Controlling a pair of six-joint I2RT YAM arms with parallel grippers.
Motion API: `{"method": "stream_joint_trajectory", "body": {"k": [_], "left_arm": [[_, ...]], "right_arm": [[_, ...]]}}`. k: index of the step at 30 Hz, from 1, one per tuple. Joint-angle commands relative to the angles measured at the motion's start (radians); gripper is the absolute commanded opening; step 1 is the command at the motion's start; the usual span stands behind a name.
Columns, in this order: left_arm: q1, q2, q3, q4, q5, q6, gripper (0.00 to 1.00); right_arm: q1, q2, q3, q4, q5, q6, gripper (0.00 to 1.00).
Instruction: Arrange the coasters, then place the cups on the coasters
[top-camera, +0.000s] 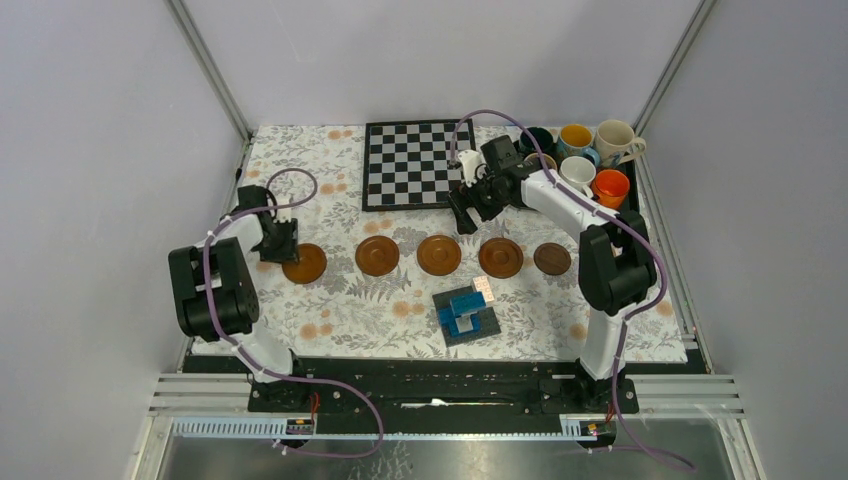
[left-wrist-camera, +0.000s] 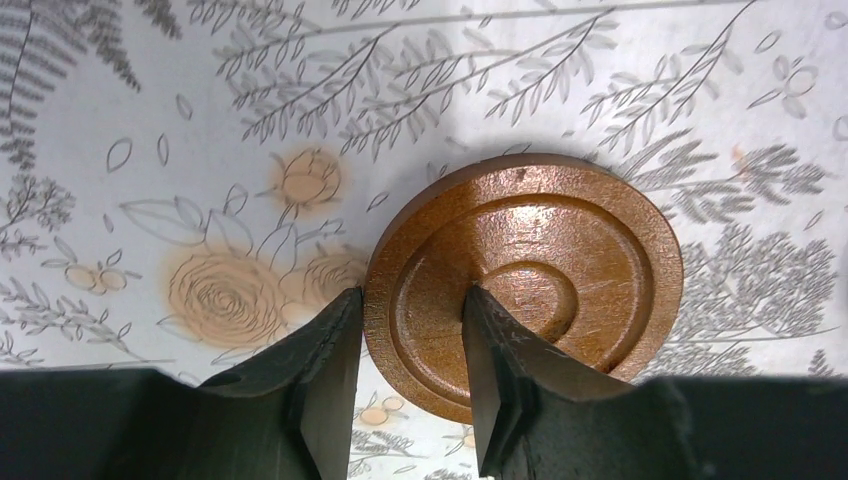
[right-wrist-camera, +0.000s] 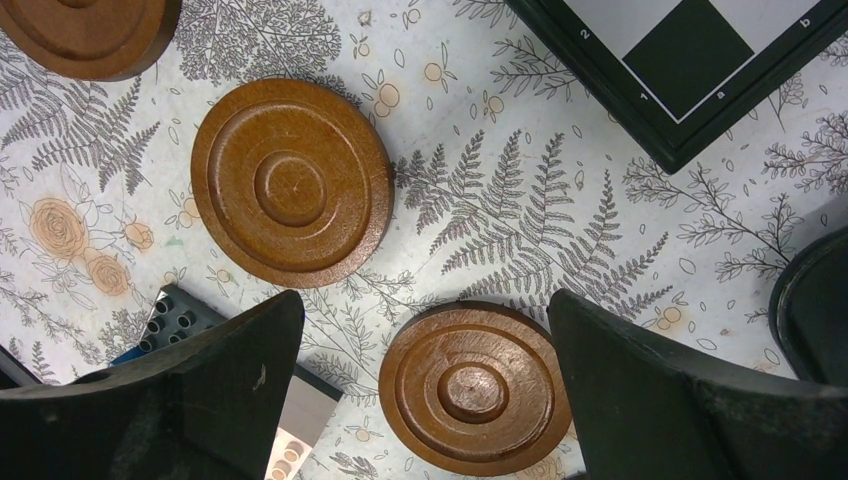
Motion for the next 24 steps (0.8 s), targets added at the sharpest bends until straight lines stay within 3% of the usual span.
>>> {"method": "stream_joint_trajectory", "body": {"k": [1,10,24], "left_arm": [[-0.045,0.074,0.020,0.020,-0.011,-0.068,0.36],[-0.132,0.101,0.041,0.024,-0.007,-0.107,0.36],[-0.174,0.057,-0.004,0.021,-0.014,-0.090,0.36]], "right_arm": [[-0.015,-0.071,-0.019,0.034,-0.007,0.015,1.00],[-0.029,-0.098,-0.043,0.047,-0.014,0.017,1.00],[-0.033,-0.111,-0.048,0.057,-0.022,0.030,1.00]]}}
